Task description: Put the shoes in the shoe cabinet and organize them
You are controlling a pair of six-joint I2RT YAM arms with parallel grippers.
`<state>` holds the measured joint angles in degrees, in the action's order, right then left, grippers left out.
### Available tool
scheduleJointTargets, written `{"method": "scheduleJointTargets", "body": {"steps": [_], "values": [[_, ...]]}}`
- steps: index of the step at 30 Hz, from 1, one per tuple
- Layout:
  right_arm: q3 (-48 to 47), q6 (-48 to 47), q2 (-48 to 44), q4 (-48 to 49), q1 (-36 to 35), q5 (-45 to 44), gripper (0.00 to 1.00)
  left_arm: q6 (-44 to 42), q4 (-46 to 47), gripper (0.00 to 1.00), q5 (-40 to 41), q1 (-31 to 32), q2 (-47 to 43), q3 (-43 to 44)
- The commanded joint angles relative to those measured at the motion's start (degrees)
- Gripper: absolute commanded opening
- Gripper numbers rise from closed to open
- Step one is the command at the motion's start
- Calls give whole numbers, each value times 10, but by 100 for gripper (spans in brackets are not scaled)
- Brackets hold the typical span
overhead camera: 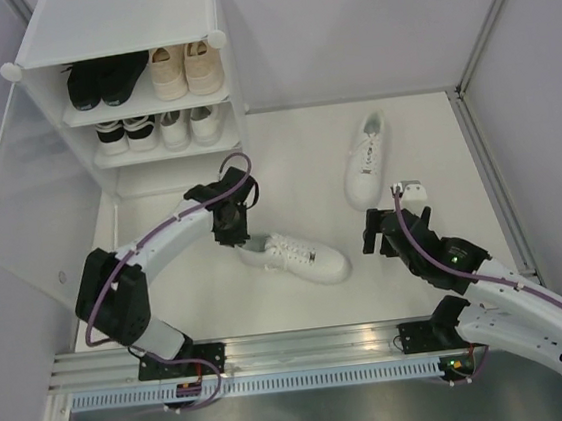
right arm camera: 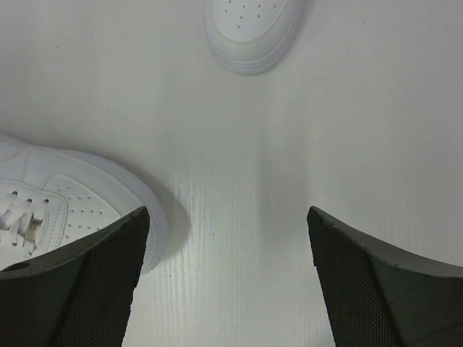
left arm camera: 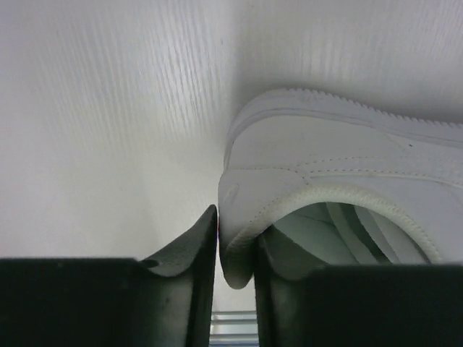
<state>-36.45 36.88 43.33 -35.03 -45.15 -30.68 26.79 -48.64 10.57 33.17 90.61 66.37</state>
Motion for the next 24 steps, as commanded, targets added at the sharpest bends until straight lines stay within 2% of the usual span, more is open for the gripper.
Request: {"method": "scheduleJointTargets", "body": {"steps": [1, 3, 4, 6, 8, 11, 12, 16, 20, 24], "values": [[7, 1, 9, 24, 2, 5, 93, 99, -50, 33, -29, 13, -68, -64], [11, -1, 8, 28, 1, 6, 93, 99, -53, 48, -32, 14, -118, -85], [12, -3, 7, 32, 1, 6, 93, 93, -54, 61, -38, 14, -131, -89], [11, -3, 9, 36, 1, 9, 93, 53, -58, 73, -53, 14, -159, -85], [9, -3, 12, 38, 2, 12, 93, 10, -58, 78, -54, 14, -168, -62], [9, -3, 13, 38, 1, 17, 93, -103, -58, 81, -34, 14, -163, -23], [11, -4, 12, 37, 1, 17, 93, -165, -52, 81, -36, 14, -151, -15], [13, -1, 8, 36, 2, 22, 93, -292, -12, 80, -103, 14, -112, 13], [9, -1, 1, 29, 1, 23, 92, -359, 6, 77, -156, 17, -62, 35], [10, -4, -11, 24, 1, 17, 92, -387, 9, 74, -152, 30, -16, 25]]}}
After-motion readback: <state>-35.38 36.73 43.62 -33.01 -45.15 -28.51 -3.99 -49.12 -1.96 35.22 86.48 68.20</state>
